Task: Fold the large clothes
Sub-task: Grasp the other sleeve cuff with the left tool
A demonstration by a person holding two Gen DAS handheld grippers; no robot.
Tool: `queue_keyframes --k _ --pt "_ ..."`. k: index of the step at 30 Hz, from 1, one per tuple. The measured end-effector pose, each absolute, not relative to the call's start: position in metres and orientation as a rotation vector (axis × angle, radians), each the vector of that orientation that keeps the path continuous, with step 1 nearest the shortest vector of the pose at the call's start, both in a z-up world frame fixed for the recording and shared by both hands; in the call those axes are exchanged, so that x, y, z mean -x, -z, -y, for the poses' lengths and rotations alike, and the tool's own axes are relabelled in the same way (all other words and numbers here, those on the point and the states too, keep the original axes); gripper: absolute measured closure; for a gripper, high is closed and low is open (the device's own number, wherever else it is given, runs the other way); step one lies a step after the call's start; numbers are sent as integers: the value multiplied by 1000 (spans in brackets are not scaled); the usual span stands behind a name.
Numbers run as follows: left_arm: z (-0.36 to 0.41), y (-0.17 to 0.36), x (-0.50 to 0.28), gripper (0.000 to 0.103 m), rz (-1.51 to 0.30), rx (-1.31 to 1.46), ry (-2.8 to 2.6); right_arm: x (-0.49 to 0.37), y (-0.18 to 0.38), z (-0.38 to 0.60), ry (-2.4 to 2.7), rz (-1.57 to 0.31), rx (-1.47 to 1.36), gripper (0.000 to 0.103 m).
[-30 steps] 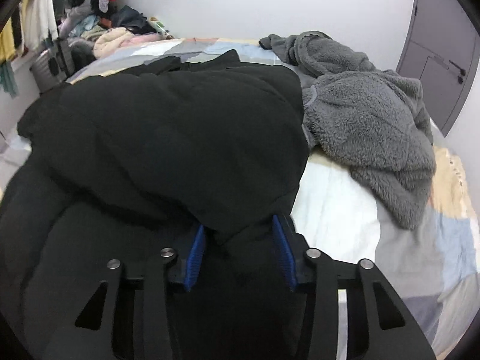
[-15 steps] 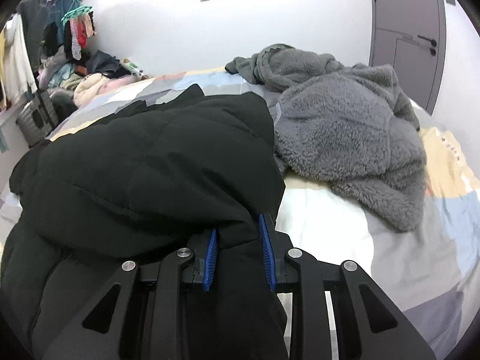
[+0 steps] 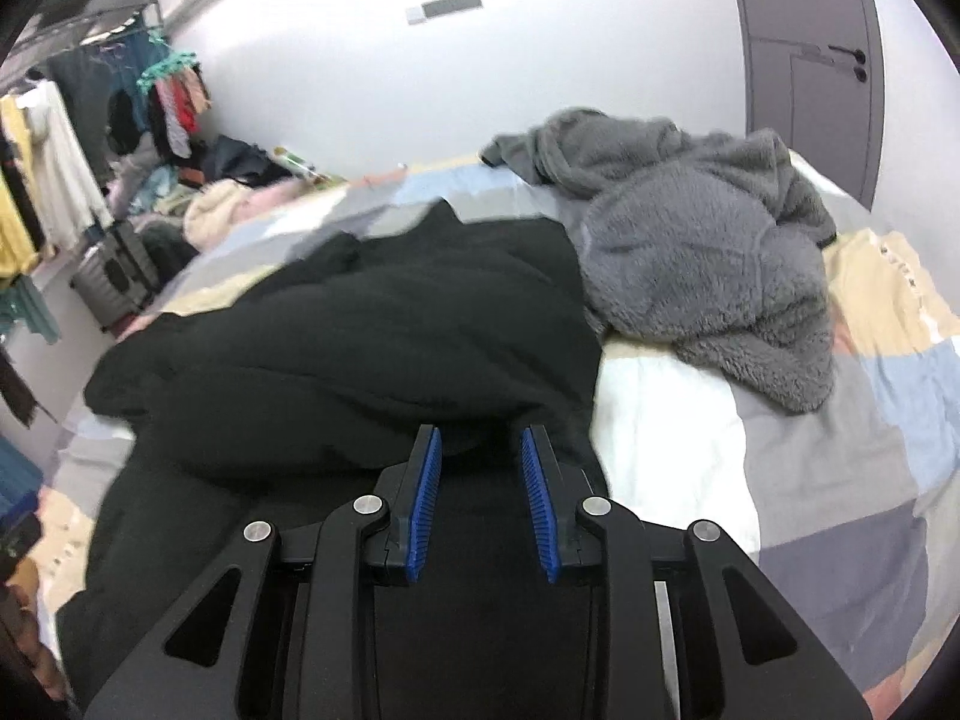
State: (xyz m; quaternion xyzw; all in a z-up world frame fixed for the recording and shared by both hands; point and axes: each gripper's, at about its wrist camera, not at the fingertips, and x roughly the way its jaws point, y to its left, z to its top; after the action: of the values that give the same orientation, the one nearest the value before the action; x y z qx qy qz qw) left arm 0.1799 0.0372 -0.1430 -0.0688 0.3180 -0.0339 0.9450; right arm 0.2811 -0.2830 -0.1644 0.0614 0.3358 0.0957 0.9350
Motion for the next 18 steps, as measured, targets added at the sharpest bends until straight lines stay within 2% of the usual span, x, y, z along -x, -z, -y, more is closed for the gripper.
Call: queue_keyframes --k 18 --pt "-30 113 -129 0 -588 177 115 -102 120 231 -316 -446 -62 77"
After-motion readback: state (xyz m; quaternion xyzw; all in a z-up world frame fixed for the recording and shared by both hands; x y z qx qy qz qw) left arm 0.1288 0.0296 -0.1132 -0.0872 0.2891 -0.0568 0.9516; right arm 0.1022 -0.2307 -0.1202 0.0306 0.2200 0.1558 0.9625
